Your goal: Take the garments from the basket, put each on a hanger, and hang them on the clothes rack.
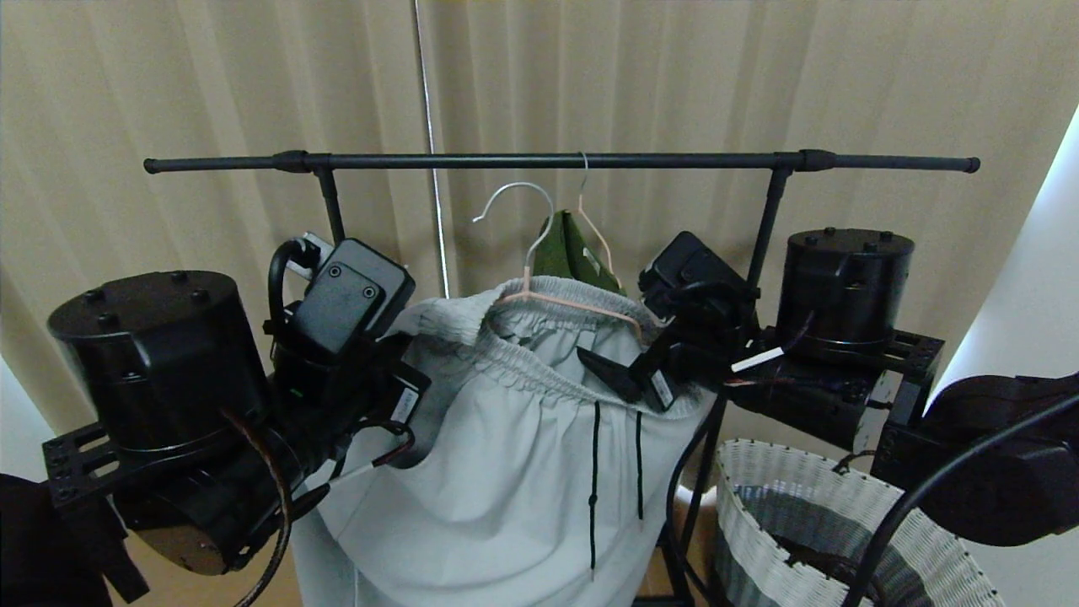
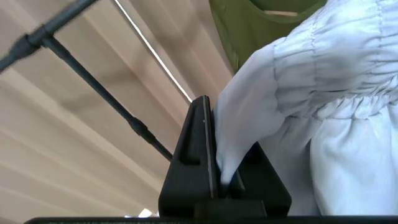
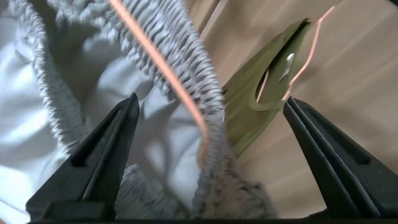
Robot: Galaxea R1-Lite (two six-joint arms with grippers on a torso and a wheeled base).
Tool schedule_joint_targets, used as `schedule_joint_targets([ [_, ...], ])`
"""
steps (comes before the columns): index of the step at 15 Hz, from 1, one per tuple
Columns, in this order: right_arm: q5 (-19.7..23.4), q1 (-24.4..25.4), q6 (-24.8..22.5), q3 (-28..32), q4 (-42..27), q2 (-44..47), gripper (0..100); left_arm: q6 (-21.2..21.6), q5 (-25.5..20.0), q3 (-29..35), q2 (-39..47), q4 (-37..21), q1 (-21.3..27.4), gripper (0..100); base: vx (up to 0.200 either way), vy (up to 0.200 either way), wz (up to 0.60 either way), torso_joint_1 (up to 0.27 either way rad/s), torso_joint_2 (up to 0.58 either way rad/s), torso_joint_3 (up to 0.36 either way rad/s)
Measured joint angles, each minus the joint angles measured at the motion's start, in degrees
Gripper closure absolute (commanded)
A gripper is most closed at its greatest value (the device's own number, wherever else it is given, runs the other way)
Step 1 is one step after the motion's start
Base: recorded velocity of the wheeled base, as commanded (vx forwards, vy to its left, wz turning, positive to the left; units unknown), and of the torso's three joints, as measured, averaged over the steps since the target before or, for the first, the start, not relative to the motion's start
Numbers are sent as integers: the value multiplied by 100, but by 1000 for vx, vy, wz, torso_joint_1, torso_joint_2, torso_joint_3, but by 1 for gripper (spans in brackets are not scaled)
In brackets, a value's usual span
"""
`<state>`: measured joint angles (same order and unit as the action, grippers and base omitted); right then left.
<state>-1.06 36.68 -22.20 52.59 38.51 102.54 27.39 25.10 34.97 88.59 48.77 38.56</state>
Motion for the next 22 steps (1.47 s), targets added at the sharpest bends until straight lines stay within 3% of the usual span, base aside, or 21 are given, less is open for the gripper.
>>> schedule_joint_targets([
  [1,0,5,-67,7,-30,5,0,2,2,-26,0,2,28,100,0,0,0,0,0,0],
  [2,-2,2,-76,11,-30,6,100,11,0,-41,0,2,49,100,0,0,0,0,0,0],
  [6,-150,2,-79,18,-24,5,100,219,-48,-96,-2,268,72,100,0,0,0,0,0,0],
  [13,-200,5,-76,-2,9,-48,100,227,-217,-323,7,644,74,100,0,0,0,0,0,0],
  [14,-222,5,-73,-22,16,-63,100,224,-223,-354,13,681,74,0,0,0,0,0,0,0],
  [18,-575,-2,-67,-45,-28,-188,100,140,-223,-441,-4,697,71,0,0,0,0,0,0,0],
  [22,-853,-229,-44,-161,16,-372,100,-233,-233,-855,-157,824,72,0,0,0,0,0,0,0],
])
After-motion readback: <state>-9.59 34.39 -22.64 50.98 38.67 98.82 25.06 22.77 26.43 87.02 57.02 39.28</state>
